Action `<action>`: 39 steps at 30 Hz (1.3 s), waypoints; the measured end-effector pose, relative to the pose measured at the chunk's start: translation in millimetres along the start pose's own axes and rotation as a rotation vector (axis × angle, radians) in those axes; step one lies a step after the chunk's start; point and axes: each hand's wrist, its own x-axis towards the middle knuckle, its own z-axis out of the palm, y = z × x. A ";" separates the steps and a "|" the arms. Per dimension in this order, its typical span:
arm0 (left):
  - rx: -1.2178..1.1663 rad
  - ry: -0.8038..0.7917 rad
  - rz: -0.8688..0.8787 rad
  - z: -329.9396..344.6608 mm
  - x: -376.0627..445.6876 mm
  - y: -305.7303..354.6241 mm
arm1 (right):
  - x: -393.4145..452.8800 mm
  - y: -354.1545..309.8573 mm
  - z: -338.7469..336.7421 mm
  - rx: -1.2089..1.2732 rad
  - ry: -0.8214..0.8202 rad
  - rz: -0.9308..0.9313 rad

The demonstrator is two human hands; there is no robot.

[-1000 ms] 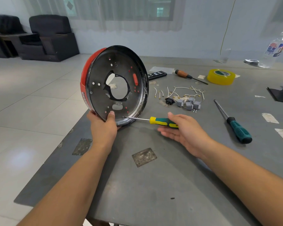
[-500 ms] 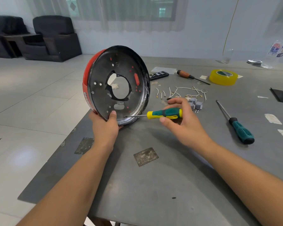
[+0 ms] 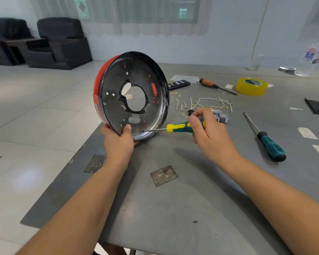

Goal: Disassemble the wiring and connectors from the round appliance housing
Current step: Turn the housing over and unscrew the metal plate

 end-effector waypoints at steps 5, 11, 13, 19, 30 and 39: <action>0.010 -0.007 0.006 -1.0 0.8 -0.3 | -2.5 2.3 -4.5 0.002 -0.052 -0.087; 0.008 -0.016 0.033 -0.8 -0.7 0.2 | -0.2 3.9 -2.9 -0.014 -0.050 -0.106; 0.002 -0.016 0.040 -0.8 -0.6 0.0 | -1.9 3.5 -2.8 -0.015 -0.062 -0.126; 0.012 -0.012 0.037 -1.2 -2.5 2.1 | 3.2 7.7 -0.5 0.028 -0.013 -0.011; 0.019 -0.015 0.036 -1.8 -2.8 1.8 | 0.1 7.3 -0.7 0.061 -0.044 0.030; 0.038 -0.021 0.033 -1.2 -3.0 1.3 | 1.1 9.2 -3.6 0.072 -0.074 0.036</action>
